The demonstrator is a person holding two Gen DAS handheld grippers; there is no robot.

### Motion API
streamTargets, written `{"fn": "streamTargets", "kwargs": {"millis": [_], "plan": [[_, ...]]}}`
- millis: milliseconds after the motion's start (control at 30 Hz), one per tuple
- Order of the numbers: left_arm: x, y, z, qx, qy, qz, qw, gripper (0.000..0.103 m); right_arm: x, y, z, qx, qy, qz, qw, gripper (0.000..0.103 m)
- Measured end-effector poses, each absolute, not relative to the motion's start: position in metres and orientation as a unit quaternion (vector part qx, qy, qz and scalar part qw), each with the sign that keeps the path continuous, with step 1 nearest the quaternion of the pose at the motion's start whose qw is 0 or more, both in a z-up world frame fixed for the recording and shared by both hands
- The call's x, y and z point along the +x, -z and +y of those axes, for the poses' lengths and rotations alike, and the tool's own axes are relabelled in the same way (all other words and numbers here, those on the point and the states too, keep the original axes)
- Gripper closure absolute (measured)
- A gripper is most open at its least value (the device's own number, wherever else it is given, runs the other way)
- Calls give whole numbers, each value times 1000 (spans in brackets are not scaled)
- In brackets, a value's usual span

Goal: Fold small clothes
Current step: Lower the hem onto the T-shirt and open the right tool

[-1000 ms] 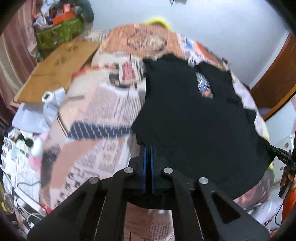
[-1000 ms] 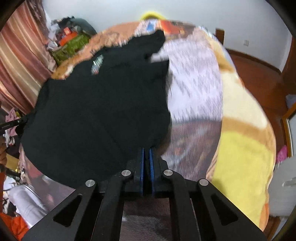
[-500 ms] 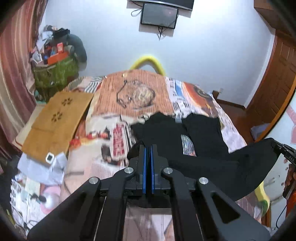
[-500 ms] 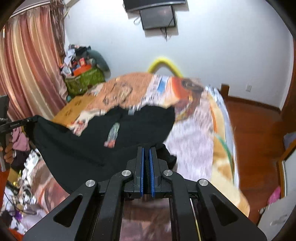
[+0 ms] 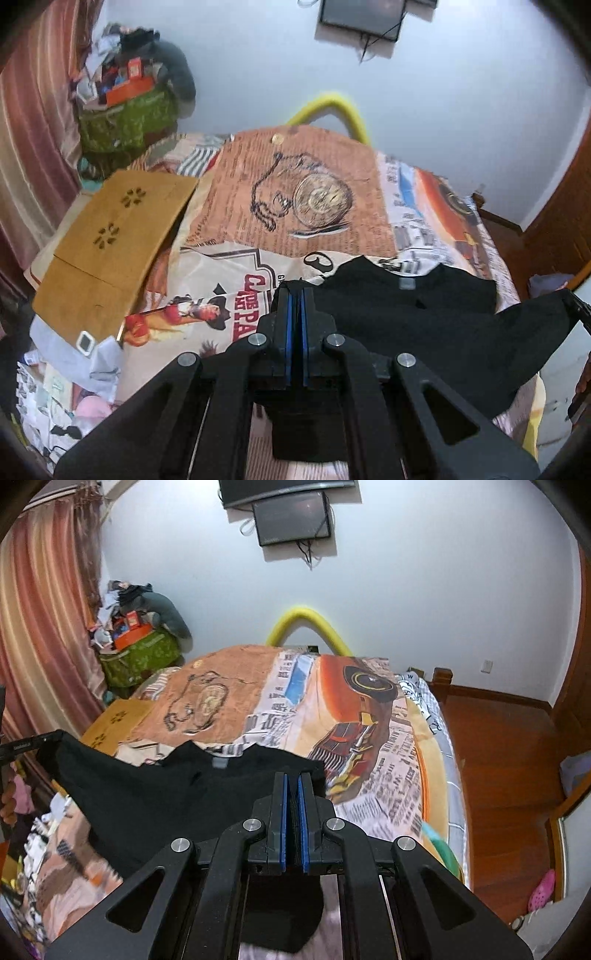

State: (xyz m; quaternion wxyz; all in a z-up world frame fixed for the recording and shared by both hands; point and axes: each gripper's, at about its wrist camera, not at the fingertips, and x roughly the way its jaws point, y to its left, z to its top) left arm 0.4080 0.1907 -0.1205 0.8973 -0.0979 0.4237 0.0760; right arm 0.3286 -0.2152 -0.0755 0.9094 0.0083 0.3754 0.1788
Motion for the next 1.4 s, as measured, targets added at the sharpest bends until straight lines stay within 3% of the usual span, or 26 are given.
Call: {"fn": "streamTargets", "kwargs": {"millis": [400,500,533,600,667,900,1000,1300,1333,1400], "plan": [[493,230,204,-86,-97,495,859,99,418,157,-207,7,-136,442,887,97],[499,242,206,-74,-114,504,853,91,422,169,-211,14,-129,449,884,95],[499,243,205,-65,-120,505,852,85,422,171,-213,16,-126,451,884,92],[496,240,205,-54,-123,500,856,62,420,169,-217,15,-121,447,886,84],[485,229,207,-57,-118,486,864,51,412,161,-220,9,-120,437,891,70],[431,203,205,-50,-97,478,871,40,358,133,-234,0,-143,410,901,65],[398,210,200,-48,-80,491,866,35,329,139,-238,12,-158,421,893,54],[342,262,182,-80,-53,546,832,38,278,199,-236,31,-168,489,856,52],[340,263,182,-93,-48,546,831,45,275,202,-237,36,-165,485,858,52],[339,264,180,-123,-19,550,826,82,273,203,-235,36,-162,481,861,52]]}}
